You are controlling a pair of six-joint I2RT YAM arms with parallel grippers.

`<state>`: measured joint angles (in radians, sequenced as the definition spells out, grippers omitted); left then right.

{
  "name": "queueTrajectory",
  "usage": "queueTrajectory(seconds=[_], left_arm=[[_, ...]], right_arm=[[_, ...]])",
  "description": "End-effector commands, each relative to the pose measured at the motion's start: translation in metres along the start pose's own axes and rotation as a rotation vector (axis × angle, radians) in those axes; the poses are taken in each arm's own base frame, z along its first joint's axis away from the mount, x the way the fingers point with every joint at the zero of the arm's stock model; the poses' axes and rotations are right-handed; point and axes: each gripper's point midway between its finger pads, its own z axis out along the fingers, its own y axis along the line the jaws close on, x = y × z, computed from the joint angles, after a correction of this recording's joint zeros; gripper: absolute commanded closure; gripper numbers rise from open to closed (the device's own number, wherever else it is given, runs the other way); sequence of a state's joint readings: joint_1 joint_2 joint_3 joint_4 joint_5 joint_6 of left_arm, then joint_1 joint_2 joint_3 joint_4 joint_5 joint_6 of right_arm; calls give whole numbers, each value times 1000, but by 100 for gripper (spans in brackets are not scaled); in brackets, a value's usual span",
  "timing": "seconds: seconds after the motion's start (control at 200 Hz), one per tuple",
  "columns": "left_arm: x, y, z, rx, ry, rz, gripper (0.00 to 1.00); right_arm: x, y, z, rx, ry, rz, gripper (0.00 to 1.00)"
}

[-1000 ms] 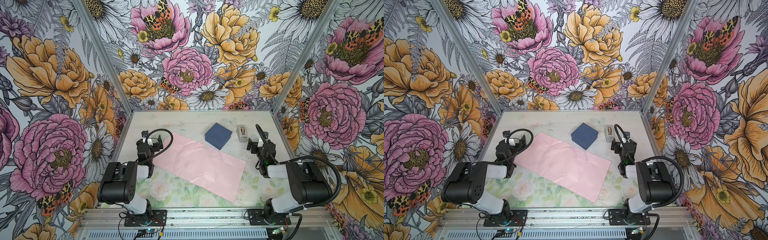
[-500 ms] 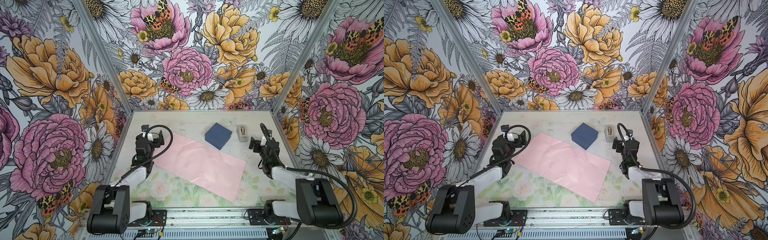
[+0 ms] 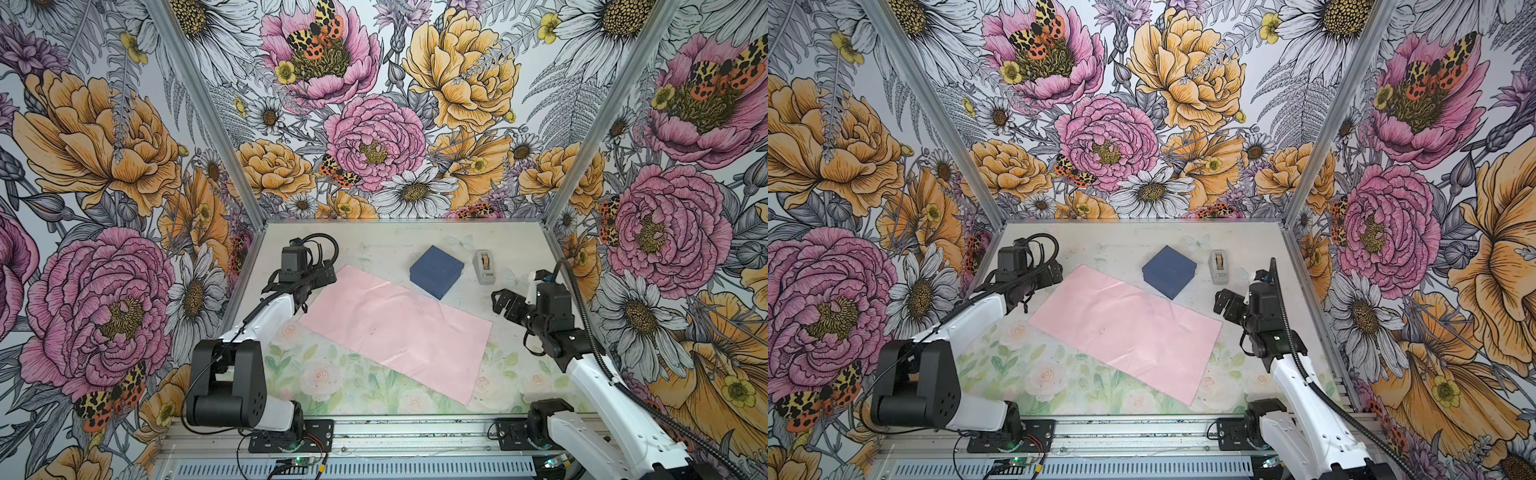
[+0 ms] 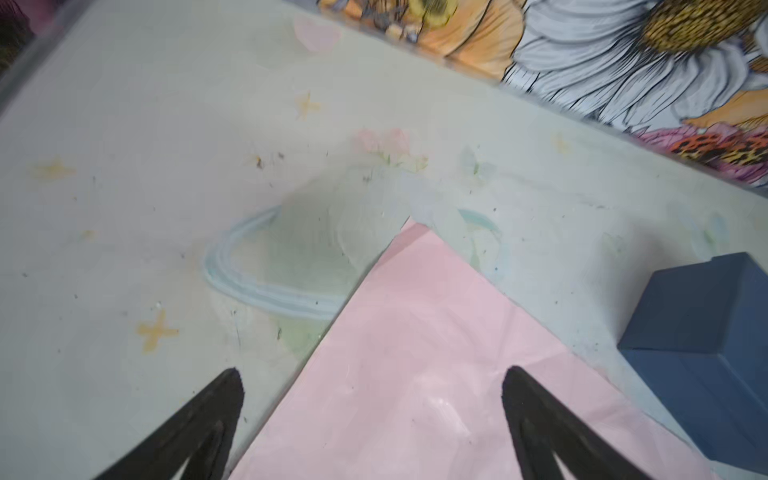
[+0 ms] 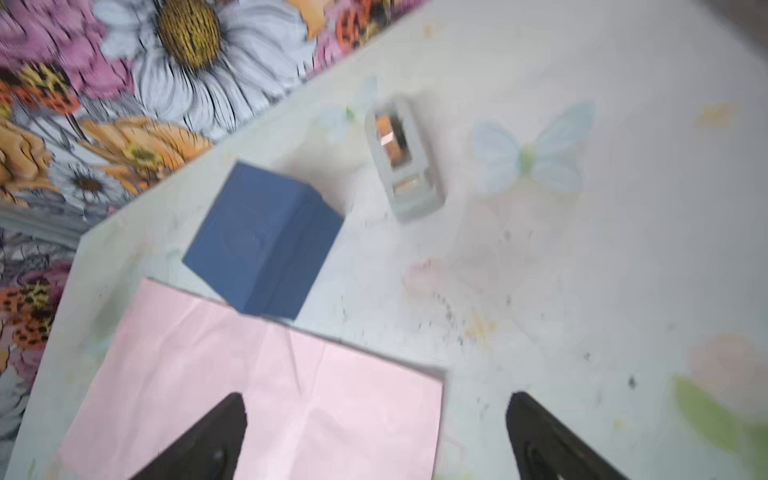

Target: Wrap the gift box in paper

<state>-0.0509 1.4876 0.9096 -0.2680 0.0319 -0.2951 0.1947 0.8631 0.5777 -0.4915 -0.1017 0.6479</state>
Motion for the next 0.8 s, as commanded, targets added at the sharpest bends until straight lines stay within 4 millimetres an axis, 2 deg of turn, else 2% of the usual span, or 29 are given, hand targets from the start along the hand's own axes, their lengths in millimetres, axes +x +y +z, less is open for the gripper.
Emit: queueTrajectory(seconds=[0.0, 0.13, 0.3, 0.525, 0.791], left_arm=[[5, 0, 6, 11, 88, -69, 4], [1, -4, 24, 34, 122, -89, 5], [13, -6, 47, 51, 206, -96, 12], [37, -4, 52, 48, 262, -99, 14], [72, 4, 40, 20, 305, -85, 17]], right_arm=[[62, 3, 4, 25, 208, 97, 0], [97, 3, 11, 52, 306, 84, 1], [119, -8, 16, 90, 363, 115, 2], [123, 0, 32, 50, 414, 111, 2], [114, -10, 51, 78, 436, 113, 3]])
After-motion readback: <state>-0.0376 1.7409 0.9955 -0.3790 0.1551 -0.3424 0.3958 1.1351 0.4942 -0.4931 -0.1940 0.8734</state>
